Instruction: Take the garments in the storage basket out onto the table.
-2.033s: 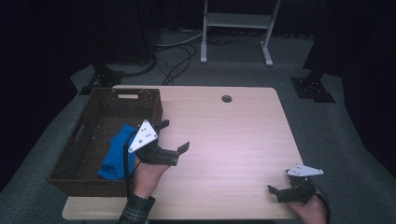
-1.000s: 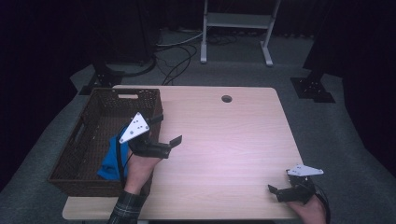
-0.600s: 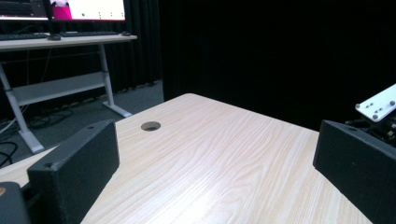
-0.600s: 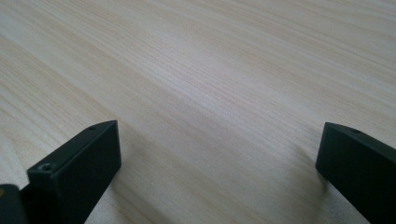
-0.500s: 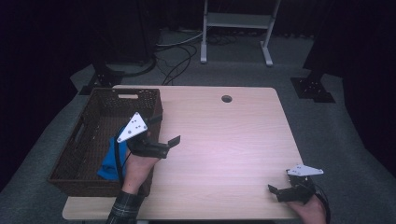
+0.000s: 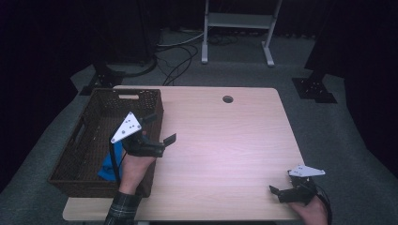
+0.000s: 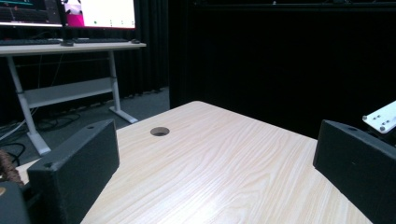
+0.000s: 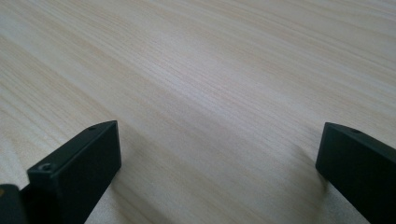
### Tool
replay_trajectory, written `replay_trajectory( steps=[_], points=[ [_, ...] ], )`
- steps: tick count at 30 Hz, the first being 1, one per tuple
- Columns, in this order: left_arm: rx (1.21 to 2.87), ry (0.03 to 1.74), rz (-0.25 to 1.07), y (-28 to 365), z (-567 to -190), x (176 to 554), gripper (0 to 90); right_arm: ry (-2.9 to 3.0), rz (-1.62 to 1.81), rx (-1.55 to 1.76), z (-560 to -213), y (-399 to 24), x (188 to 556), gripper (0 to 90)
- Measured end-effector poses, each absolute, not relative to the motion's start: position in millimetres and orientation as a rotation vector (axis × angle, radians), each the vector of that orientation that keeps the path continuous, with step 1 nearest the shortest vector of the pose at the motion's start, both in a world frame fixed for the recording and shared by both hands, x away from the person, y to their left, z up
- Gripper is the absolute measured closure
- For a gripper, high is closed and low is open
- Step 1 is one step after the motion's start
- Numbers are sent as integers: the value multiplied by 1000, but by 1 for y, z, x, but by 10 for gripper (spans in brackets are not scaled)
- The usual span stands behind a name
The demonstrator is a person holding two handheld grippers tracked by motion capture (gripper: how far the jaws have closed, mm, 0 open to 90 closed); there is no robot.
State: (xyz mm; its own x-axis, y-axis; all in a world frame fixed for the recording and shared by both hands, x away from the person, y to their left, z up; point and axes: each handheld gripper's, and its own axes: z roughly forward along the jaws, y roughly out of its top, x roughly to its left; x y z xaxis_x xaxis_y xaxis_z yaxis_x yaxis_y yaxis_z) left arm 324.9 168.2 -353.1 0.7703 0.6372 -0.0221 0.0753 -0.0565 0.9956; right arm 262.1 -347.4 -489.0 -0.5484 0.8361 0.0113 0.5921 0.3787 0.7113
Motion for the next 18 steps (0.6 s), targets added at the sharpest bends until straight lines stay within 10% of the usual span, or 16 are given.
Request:
replay_trajectory(
  steps=[18],
  points=[
    [1561, 621, 511, 186, -352, 329, 1, 2293, 966, 1246, -489, -347, 262, 0]
  ],
)
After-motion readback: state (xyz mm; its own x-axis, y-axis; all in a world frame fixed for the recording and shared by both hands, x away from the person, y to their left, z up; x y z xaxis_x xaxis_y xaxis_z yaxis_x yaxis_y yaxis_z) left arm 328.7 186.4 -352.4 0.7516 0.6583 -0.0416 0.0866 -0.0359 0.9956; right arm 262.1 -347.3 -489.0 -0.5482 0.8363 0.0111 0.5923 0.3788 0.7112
